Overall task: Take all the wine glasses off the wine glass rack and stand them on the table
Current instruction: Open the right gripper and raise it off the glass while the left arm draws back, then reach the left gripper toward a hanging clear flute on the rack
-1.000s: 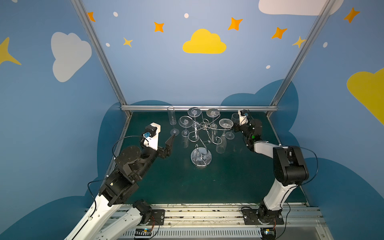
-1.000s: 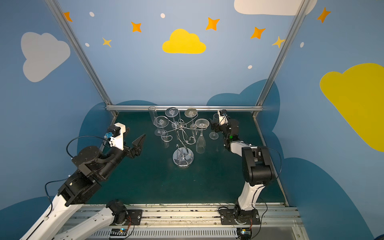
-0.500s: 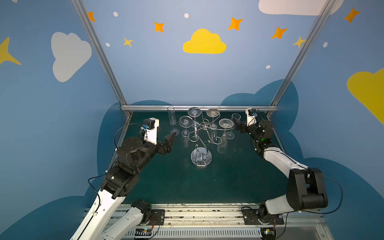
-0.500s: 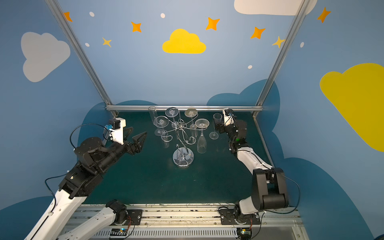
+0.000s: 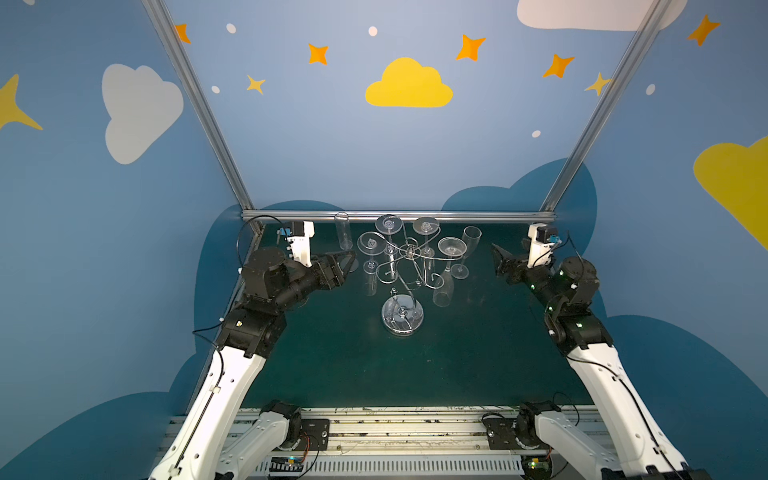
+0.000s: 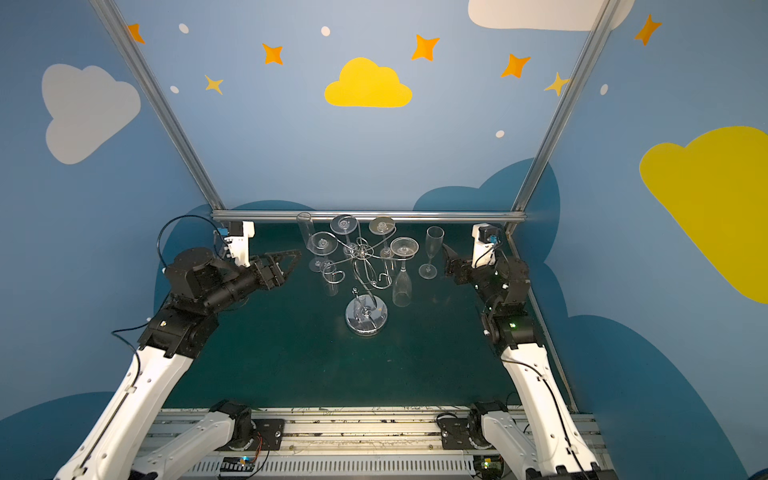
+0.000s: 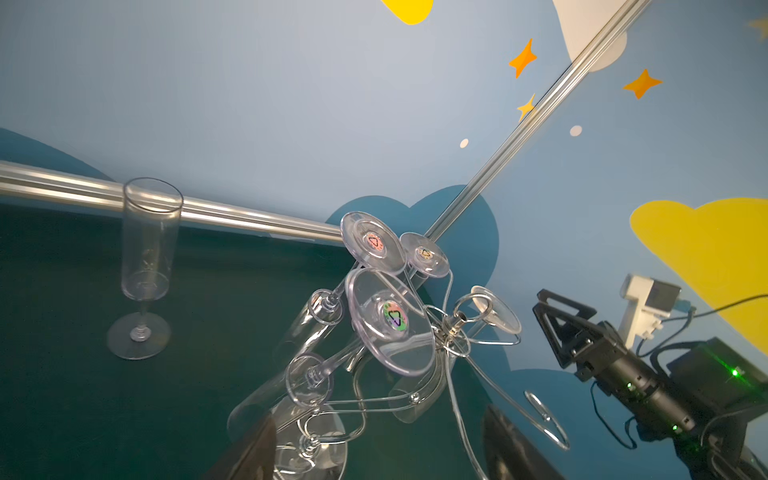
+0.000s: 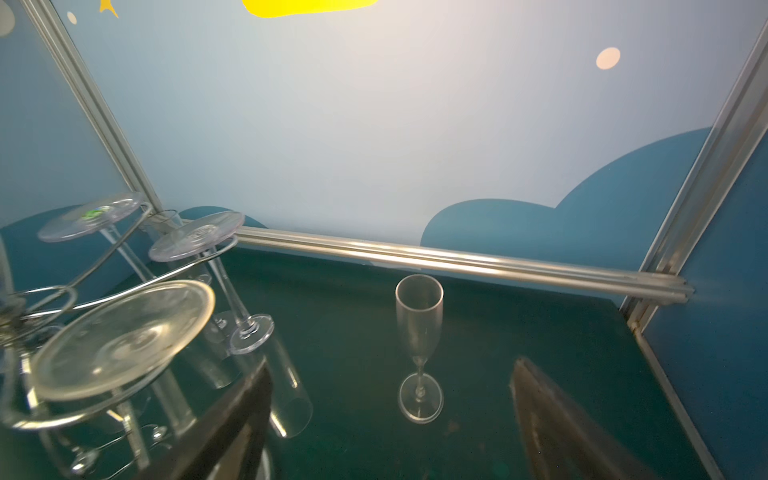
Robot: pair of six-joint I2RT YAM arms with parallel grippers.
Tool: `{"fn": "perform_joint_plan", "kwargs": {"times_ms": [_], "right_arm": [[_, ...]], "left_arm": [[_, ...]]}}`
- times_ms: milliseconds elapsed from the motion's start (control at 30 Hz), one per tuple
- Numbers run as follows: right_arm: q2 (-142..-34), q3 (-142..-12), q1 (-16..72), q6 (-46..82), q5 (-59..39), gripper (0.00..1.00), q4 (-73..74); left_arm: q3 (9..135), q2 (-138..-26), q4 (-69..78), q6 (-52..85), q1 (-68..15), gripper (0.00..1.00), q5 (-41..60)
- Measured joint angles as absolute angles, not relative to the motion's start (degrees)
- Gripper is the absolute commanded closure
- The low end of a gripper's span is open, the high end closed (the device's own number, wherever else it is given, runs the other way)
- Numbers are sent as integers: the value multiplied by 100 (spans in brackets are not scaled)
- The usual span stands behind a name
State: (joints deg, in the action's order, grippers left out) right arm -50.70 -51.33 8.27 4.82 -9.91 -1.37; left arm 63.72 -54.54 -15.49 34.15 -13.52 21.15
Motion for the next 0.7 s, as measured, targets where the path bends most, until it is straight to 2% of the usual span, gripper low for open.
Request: {"fn": "perform_joint_plan", "kwargs": {"times_ms": [300,700], "right_arm": [[-4187,-5131,827,1251,-1264,11,-1494],[-4034,-5131,827,1675,-1319,11,-2156]], "left_arm": [[6309,-5968,-849,4611,-1313,28,2936],[6147,-6296,-373,5437,-1313,45,3317]]}}
